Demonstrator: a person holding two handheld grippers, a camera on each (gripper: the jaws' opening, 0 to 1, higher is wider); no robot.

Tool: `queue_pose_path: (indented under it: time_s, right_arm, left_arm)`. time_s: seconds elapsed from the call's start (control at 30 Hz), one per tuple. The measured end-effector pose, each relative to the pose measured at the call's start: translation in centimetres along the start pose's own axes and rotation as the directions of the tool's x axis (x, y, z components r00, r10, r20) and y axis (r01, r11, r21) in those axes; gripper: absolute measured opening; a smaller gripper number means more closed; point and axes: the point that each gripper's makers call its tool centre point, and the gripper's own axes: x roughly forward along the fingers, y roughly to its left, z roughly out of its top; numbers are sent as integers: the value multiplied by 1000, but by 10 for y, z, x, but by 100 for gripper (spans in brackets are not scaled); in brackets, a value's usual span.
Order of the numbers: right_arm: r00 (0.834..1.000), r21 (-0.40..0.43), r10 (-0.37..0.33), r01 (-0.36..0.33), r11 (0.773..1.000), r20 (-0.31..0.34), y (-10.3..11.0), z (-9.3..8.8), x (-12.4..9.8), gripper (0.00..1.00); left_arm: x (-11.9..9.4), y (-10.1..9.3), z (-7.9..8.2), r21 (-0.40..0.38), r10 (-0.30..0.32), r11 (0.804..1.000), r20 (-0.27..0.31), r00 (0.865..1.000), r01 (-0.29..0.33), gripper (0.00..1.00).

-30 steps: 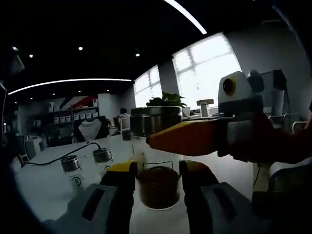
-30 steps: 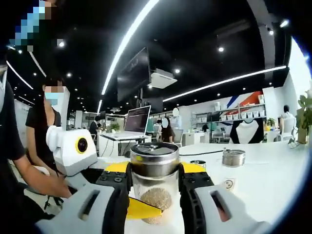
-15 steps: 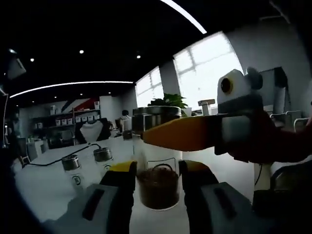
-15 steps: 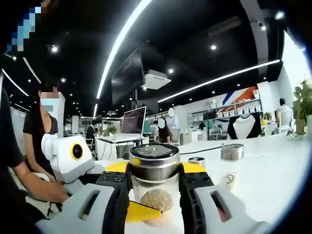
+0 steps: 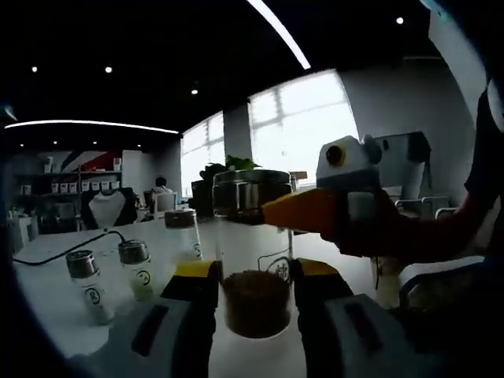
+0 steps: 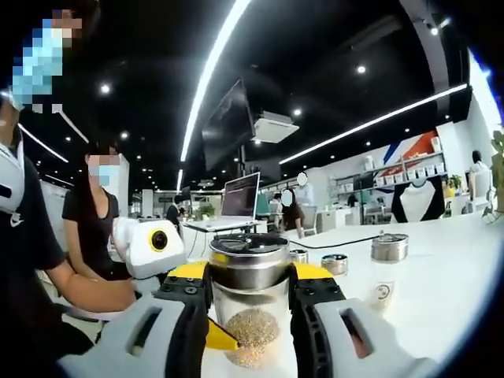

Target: Rotate the seasoning bottle until the label or dispensing opening points toward the visible target arrow and the bottle remains upright within the marked orientation range

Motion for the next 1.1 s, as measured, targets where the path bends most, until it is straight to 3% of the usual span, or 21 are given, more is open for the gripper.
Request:
queue_pose_path:
  time_s: [0.13, 0.4, 0.67, 0.9, 1.1]
  right_arm:
    - [999, 6, 51, -51, 999, -5, 7, 0, -1, 36]
    - [988, 35, 154, -153, 988, -9, 16, -1, -3, 37]
    - [989, 63, 148, -147, 987, -1, 15, -1, -2, 37]
    - [997, 21, 74, -73, 997, -29, 10, -4, 1, 37]
    - [1000, -24, -11, 10, 1000, -18, 7, 0, 8, 37]
  left_arm:
    - [0, -5, -2, -50, -52, 997, 12, 999, 53, 41]
    - [-2, -17, -3, -74, -134, 988, 12, 991, 135, 41]
    - [-1, -15, -3, -88, -79, 993, 2, 997, 79, 41]
    - [0, -4, -8, -8, 24, 1000, -35, 999, -25, 41]
    - [-1, 3, -4, 15, 99, 995, -14, 995, -98, 41]
